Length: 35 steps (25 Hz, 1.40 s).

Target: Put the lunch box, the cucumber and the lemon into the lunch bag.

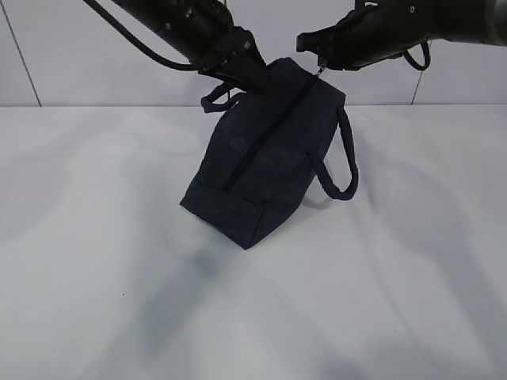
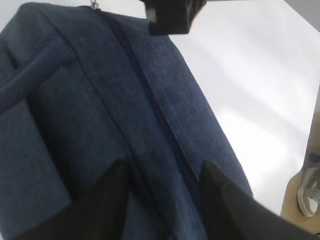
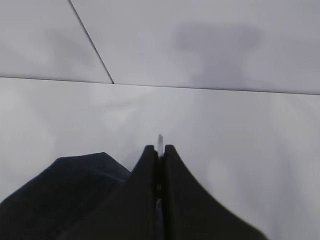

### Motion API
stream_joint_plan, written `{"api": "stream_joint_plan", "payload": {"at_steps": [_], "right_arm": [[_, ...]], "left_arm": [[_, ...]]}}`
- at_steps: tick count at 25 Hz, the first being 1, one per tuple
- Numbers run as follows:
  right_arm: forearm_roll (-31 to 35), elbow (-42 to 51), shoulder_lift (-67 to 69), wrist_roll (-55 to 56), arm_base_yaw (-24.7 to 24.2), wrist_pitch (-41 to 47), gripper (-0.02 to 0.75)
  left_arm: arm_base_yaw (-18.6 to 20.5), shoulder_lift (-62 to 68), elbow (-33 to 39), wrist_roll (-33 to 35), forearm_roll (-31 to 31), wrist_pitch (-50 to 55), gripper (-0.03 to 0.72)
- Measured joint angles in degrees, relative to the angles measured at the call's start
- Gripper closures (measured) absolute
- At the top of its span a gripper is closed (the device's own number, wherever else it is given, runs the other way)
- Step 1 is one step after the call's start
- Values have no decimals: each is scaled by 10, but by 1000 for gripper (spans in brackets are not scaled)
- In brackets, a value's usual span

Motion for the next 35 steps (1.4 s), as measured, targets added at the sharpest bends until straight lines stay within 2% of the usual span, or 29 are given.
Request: {"api": "stream_joint_plan", "payload": {"at_steps": [6, 8, 12, 14, 16, 27, 35], "right_arm": [[0, 0, 0, 0, 0, 0, 720], [0, 0, 0, 0, 1, 0, 720], [0, 0, 0, 0, 1, 1, 720], [0, 0, 0, 0, 1, 1, 720], [0, 0, 0, 0, 1, 1, 720], [2, 0, 7, 0, 1, 0, 720], [13, 0, 23, 9, -9, -2, 720]], "left_arm": [[-4, 43, -24, 0, -6, -11, 355], [-4, 51, -24, 0, -6, -21, 389], [-4, 53, -26, 0, -6, -23, 528], [-4, 53, -26, 0, -6, -19, 636], [-4, 53, -26, 0, -6, -8, 683], [-4, 38, -26, 0, 6, 25, 697], [-4, 26, -26, -43, 17, 35, 697]]}}
